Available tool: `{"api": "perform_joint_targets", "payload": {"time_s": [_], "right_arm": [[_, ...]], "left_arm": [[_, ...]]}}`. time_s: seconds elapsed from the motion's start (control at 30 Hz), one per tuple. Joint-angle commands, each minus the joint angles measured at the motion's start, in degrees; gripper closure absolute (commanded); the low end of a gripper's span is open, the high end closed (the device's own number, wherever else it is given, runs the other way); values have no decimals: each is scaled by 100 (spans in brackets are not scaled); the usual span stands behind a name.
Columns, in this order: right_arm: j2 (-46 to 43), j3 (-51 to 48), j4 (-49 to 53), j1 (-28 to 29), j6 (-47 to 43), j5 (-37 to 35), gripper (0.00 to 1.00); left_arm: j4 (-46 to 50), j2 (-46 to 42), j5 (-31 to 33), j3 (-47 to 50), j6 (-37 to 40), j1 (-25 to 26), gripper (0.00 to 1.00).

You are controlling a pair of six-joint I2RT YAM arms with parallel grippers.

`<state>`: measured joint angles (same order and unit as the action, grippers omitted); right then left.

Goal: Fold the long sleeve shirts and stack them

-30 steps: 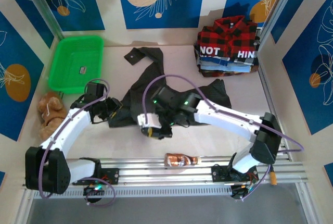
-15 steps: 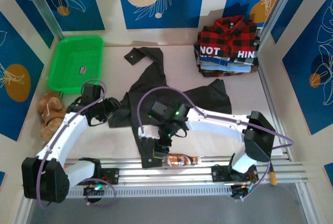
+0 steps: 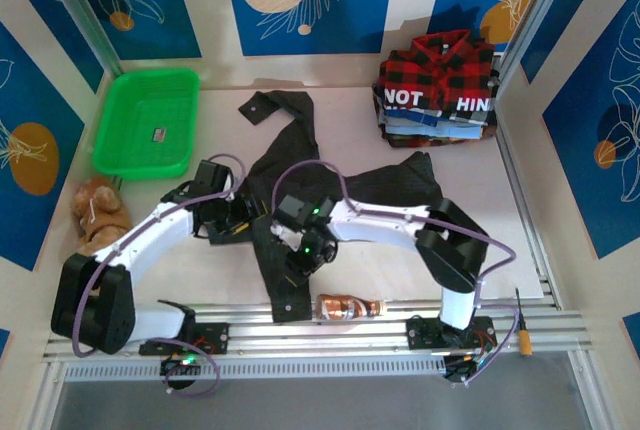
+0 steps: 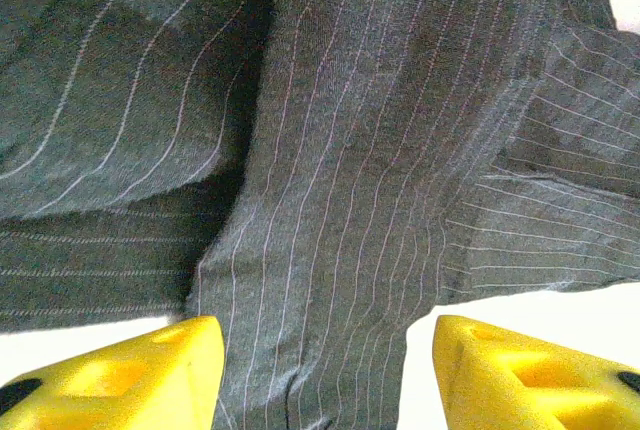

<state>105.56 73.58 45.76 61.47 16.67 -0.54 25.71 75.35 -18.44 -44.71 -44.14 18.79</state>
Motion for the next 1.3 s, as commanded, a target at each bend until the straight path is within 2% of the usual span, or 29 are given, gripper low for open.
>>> {"api": "perform_joint_targets", "payload": {"time_s": [0.0,0.13,0.23,0.37,0.57,0.63,0.7,0.8,0.93,1.1,1.27], "right_arm": [[299,215,435,85,771,-841,55],[643,396,723,162,1030,-1529,56],[962,554,858,247,1069,-2019,58],[1400,926,957,79,1014,-2654,64],[1787,1546,659,-415,-45,-3798,65],[1782,1680,487,-610,-401,-3941,63],[1636,1798,484,-788,-539,-3740,58],[977,1593,618,-837,-499,-3207,45],[-78,1175,1177,-843,484,-2216,34],[-676,332,1187,-900,2046,-1048,33],[-307,-308,674,-907,2944,-729,36]], "left_arm": [[-377,268,-136,124,55,2,42],[-568,309,-90,294,-295,-222,44],[-447,202,-30,186,-244,-341,43],[-92,41,-23,-104,-38,-591,40],[254,-452,84,-387,165,-877,30],[333,-557,142,-431,186,-912,26],[360,-626,165,-438,220,-926,21],[430,-672,218,-461,287,-949,14],[364,-637,192,-493,353,-959,8],[236,-575,257,-577,579,-964,4],[381,-520,272,-759,941,-963,3]]}}
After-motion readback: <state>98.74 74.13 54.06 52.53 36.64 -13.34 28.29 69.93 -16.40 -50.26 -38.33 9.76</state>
